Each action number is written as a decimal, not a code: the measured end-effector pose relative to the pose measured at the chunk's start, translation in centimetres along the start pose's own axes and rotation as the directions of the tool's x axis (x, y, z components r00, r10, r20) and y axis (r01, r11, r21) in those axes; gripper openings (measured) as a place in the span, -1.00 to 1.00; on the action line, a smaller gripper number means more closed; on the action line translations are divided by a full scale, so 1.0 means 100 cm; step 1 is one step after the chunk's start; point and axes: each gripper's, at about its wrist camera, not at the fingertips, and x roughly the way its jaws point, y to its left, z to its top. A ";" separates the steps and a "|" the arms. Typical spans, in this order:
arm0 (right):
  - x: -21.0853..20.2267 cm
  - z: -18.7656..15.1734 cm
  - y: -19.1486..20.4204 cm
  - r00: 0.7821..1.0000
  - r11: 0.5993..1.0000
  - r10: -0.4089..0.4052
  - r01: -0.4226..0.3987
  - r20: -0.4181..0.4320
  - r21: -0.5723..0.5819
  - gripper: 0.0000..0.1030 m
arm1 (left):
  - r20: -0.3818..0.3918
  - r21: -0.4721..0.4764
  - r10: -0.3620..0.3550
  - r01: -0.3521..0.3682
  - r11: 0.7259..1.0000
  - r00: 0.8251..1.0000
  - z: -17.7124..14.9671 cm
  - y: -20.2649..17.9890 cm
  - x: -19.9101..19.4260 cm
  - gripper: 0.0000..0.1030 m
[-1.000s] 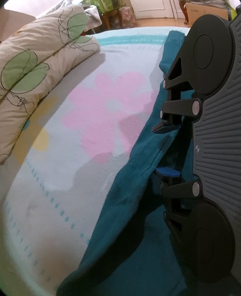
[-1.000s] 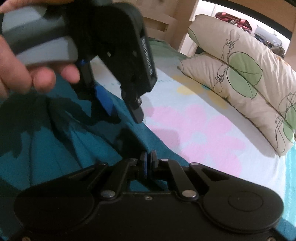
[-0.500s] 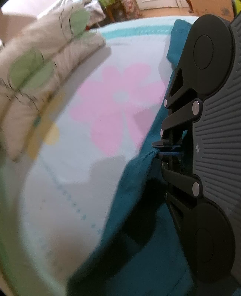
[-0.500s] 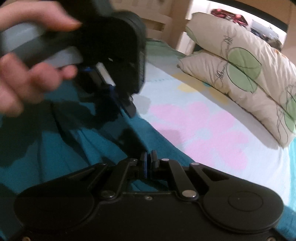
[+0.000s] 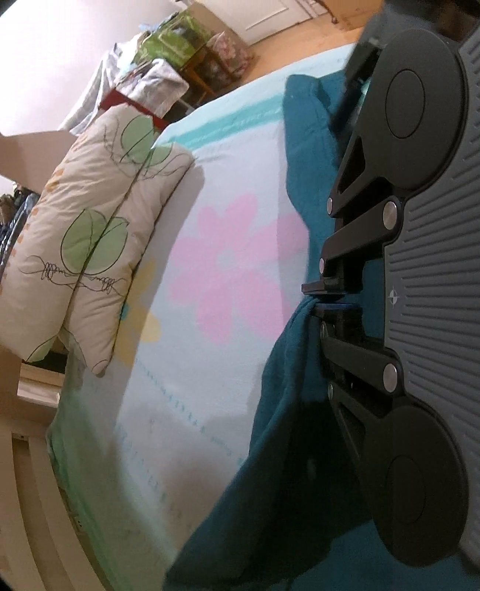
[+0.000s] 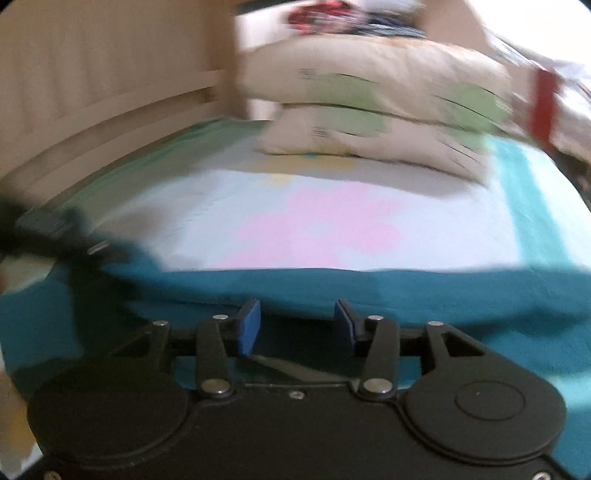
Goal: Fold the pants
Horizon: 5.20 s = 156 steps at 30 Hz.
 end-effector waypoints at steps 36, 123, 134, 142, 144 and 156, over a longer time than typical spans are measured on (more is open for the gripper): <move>0.047 0.030 -0.207 0.963 0.791 -0.242 0.267 -0.119 0.551 0.01 | -0.162 -0.011 0.048 -0.051 0.999 0.986 -0.038 0.012 0.035 -0.93; -0.205 -0.147 -0.146 0.863 0.495 -0.425 0.474 -0.272 0.728 -0.81 | -0.321 0.078 0.070 -0.047 0.996 0.944 -0.124 0.028 -0.031 -0.93; -0.182 -0.152 -0.151 0.825 0.506 -0.457 0.548 -0.331 0.666 -0.80 | -0.338 0.124 0.094 -0.055 0.991 0.937 -0.149 0.023 -0.018 -0.87; -0.173 -0.161 -0.152 0.799 0.491 -0.471 0.589 -0.374 0.642 -0.79 | -0.313 0.116 0.010 0.028 0.993 0.950 -0.145 0.035 -0.040 -0.73; -0.171 -0.162 -0.153 0.793 0.488 -0.475 0.598 -0.381 0.636 -0.79 | -0.311 0.119 0.003 0.036 0.992 0.950 -0.143 0.038 -0.049 -0.73; -0.177 -0.155 -0.155 0.768 0.449 -0.485 0.628 -0.417 0.635 -0.37 | -0.283 0.164 0.013 0.035 0.986 0.959 -0.113 0.081 -0.083 -0.73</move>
